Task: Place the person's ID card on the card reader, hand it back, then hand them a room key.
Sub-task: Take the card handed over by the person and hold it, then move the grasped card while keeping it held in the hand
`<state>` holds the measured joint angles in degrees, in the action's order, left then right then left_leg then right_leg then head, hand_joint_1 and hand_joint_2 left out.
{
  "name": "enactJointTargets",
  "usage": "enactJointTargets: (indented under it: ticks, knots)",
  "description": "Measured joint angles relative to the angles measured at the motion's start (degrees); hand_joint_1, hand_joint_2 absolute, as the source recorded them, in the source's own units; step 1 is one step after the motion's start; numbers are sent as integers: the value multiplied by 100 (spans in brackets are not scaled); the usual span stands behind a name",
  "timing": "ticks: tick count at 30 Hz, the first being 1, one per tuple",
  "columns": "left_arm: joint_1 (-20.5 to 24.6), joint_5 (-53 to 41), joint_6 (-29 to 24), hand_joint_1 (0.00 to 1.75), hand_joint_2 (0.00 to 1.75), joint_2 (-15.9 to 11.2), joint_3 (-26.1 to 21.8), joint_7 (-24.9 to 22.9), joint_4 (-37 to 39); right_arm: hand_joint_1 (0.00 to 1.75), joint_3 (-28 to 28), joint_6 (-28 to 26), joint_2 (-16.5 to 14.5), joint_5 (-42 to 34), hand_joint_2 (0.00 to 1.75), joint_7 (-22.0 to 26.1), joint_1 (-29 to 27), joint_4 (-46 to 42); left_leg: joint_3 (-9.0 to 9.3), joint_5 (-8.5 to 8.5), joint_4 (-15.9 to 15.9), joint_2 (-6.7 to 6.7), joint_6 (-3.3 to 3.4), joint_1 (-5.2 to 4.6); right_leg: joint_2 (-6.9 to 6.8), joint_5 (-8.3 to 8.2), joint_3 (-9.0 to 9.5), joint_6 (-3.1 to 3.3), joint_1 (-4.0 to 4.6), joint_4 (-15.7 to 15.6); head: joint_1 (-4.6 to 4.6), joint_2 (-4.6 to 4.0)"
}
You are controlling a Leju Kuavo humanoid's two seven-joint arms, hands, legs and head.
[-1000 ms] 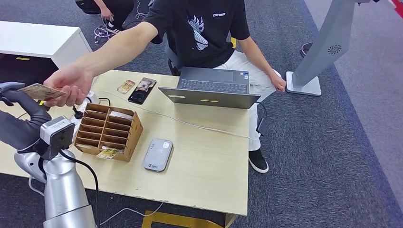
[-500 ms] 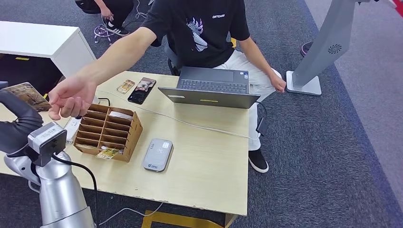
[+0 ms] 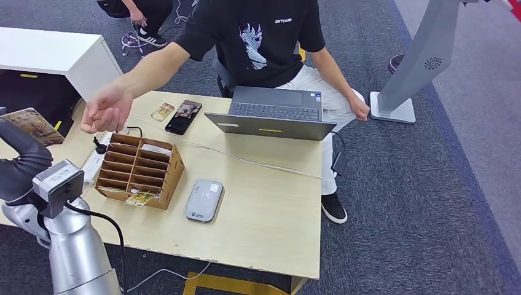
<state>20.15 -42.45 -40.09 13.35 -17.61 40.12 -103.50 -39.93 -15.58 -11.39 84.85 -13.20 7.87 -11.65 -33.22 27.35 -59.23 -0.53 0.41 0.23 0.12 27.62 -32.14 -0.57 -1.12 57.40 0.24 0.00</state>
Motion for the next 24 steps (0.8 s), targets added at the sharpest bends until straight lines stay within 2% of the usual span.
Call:
enactJointTargets:
  ticks: [24]
  knots:
    - [-2, -2, 0, 175, 175, 0, 10, 0, -12, 0, 0, 0, 0, 0, 175, 0, 0, 0, -1, 0, 0, 0, 0, 0, 0, 0, -1, 0, 0, 0, 0, 0]
